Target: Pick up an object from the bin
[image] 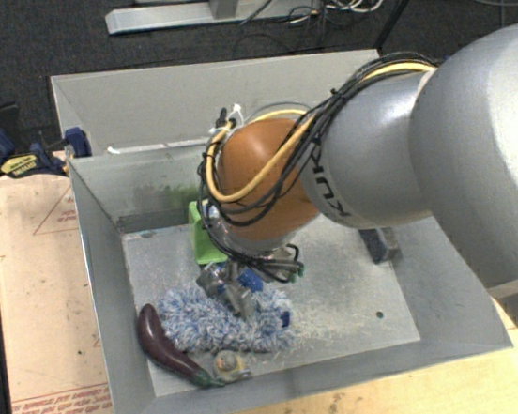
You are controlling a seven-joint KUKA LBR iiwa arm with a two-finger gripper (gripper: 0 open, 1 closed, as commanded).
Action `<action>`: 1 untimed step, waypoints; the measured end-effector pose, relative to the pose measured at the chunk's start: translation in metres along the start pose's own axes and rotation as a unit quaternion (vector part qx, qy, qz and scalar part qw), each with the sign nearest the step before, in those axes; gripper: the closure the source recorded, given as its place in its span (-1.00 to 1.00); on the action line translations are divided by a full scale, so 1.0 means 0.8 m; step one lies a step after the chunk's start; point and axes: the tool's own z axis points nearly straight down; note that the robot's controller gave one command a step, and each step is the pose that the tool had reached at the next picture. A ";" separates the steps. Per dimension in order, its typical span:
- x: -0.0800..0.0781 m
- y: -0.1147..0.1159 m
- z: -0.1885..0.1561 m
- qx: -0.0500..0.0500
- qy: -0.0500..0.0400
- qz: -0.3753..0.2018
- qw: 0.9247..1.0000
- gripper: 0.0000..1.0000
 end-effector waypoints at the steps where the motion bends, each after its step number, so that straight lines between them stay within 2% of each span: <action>1: 0.002 0.007 -0.025 0.000 0.004 -0.004 1.000 1.00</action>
Offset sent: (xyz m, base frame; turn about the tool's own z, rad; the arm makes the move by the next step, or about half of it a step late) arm -0.0103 -0.0019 0.0030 -0.0236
